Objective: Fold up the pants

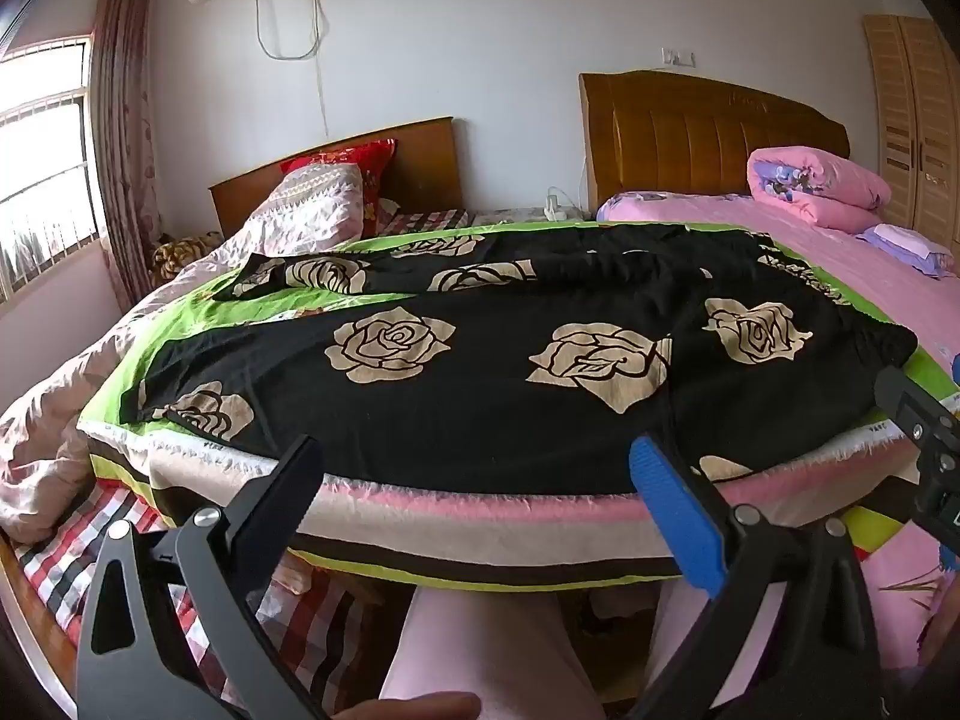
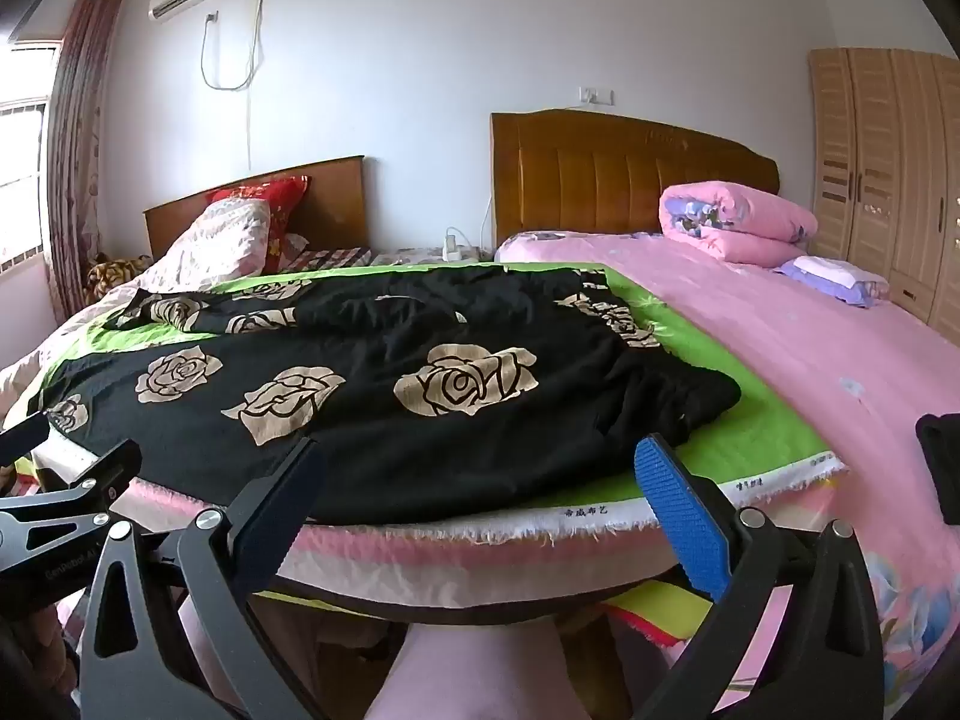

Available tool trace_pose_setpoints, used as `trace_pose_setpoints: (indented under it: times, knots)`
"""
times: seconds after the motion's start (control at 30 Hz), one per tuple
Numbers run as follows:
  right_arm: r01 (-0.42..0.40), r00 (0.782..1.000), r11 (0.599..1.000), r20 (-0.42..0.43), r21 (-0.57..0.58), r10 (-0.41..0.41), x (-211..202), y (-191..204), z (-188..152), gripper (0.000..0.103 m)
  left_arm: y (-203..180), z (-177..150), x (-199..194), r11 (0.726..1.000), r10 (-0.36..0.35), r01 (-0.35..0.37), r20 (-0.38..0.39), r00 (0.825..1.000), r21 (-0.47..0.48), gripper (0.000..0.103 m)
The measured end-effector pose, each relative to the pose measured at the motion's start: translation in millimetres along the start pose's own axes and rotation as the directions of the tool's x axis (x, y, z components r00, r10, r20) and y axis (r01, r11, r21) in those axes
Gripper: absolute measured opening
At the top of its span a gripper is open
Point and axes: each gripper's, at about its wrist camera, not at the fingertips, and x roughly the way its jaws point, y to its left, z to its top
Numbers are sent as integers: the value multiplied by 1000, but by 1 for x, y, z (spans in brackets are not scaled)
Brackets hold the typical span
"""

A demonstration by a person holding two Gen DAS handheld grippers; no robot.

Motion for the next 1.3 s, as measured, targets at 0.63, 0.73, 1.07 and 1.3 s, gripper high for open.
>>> trace_pose_setpoints:
  times: [0.63, 0.73, 1.07, 1.3]
  knots:
    - [-10, 1000, 1000, -20, 7, 10, 3, -1, -2, 99, 3, -2, 3, 1000, -7, 7, -14, 1000, -7, 102]
    - [-11, 1000, 1000, -19, 6, 11, 3, -2, -2, 99, 2, -3, 3, 1000, -6, 6, -10, 1000, -5, 102]
    - [-11, 1000, 1000, -23, 8, 11, 4, -1, -4, 99, 2, -4, 3, 1000, -2, 2, -4, 1000, 0, 102]
    - [-15, 999, 1000, -28, 9, 16, 5, -1, -5, 99, 2, -5, 4, 1000, -2, 2, -5, 1000, 3, 102]
